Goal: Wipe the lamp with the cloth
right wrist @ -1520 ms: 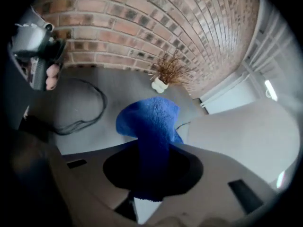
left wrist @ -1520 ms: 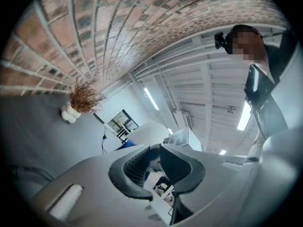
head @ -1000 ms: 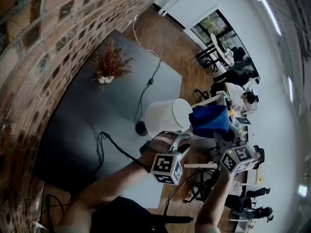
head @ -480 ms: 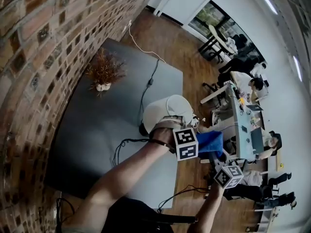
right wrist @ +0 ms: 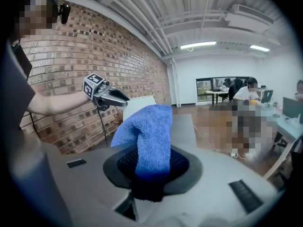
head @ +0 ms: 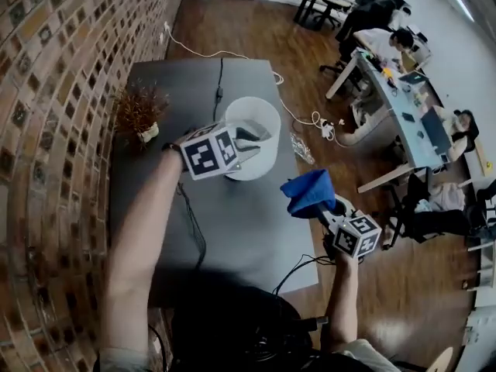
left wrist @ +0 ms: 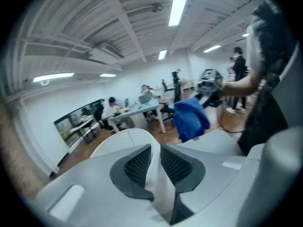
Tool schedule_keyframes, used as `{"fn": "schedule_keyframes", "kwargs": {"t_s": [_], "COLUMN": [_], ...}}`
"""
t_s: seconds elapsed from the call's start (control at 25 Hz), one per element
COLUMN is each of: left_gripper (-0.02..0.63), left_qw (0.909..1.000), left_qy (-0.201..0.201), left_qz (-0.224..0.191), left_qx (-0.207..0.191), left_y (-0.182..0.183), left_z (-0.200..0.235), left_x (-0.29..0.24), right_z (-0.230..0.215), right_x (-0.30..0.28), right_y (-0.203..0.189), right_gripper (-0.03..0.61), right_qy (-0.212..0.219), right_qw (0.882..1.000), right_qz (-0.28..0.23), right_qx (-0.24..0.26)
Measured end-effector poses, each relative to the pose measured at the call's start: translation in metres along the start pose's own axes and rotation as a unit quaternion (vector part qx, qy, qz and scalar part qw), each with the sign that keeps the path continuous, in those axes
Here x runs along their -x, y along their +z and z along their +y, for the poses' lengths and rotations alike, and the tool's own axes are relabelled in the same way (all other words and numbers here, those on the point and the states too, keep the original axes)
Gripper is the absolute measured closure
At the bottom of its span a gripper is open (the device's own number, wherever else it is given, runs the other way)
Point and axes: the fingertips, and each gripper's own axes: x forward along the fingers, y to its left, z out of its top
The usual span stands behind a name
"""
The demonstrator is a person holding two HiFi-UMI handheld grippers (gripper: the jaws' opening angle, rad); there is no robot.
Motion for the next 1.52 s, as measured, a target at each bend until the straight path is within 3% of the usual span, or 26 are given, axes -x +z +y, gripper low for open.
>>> {"fn": "schedule_keyframes", "kwargs": {"t_s": [0.08,0.16,0.28,0.4,0.48,0.64,0.68,0.76,0.84,0.96,1.04,1.16,1.28,1.32,1.4,1.48,1.52], "left_gripper": [0.538,0.531,0.543,0.543,0.538,0.517,0.513,0.506,0.505,0.505,0.505,0.503,0.505,0.505,0.505,0.503,0.503], "left_qw": [0.9938,0.9877,0.9888,0.9919,0.9936,0.9951,0.996,0.9978,0.9985,0.9993,0.9996,0.9998,0.9998,0.9998,0.9997,0.9997,0.9997], "left_qy": [-0.095,-0.132,-0.118,-0.101,-0.083,-0.025,-0.016,-0.002,0.004,0.001,0.001,0.006,0.007,0.009,0.012,0.017,0.019], "left_qz": [0.031,0.073,0.09,0.076,0.068,0.05,0.041,0.02,0.006,-0.009,-0.012,-0.004,0.002,0.003,0.004,-0.002,-0.006], "left_qx": [-0.049,-0.042,-0.015,-0.011,-0.036,-0.081,-0.077,-0.063,-0.054,-0.037,-0.024,-0.017,-0.017,-0.02,-0.021,-0.018,-0.017], "left_y": [-0.016,-0.029,-0.033,-0.022,-0.016,-0.011,-0.008,-0.003,0.0,0.001,0.0,-0.003,-0.002,-0.002,-0.002,-0.001,0.0], "left_z": [-0.028,-0.034,-0.033,-0.033,-0.028,-0.007,-0.002,0.004,0.006,0.01,0.01,0.009,0.01,0.01,0.009,0.009,0.01], "left_x": [0.019,0.033,0.035,0.026,0.018,0.006,0.002,-0.003,-0.005,-0.001,0.0,0.001,0.001,0.0,-0.001,-0.002,-0.002], "right_z": [0.0,0.001,0.007,0.005,0.003,0.003,0.005,0.02,0.046,0.075,0.088,0.109,0.119,0.116,0.102,0.077,0.062], "right_x": [0.003,0.002,-0.014,-0.043,-0.061,-0.078,-0.074,-0.057,-0.047,-0.079,-0.111,-0.136,-0.167,-0.174,-0.171,-0.15,-0.135], "right_y": [-0.017,-0.037,-0.053,-0.034,-0.016,-0.009,0.0,0.043,0.088,0.107,0.088,0.041,-0.043,-0.071,-0.098,-0.081,-0.059], "right_gripper": [0.48,0.48,0.48,0.48,0.48,0.48,0.48,0.481,0.481,0.48,0.48,0.479,0.479,0.48,0.482,0.482,0.482], "right_qy": [0.012,0.021,0.029,0.032,0.033,0.045,0.06,0.103,0.115,0.051,0.019,0.005,0.022,0.031,0.035,0.037,0.045], "right_qw": [1.0,0.999,0.999,0.999,0.999,0.999,0.997,0.989,0.977,0.958,0.941,0.924,0.914,0.918,0.945,0.982,0.993], "right_qz": [0.011,0.028,0.038,0.008,-0.012,-0.001,-0.017,-0.1,-0.176,-0.191,-0.182,-0.155,-0.047,-0.007,0.031,-0.003,-0.042], "right_qx": [-0.007,-0.017,-0.017,-0.001,-0.001,-0.026,-0.037,-0.036,0.036,0.21,0.286,0.35,0.403,0.396,0.325,0.183,0.103]}}
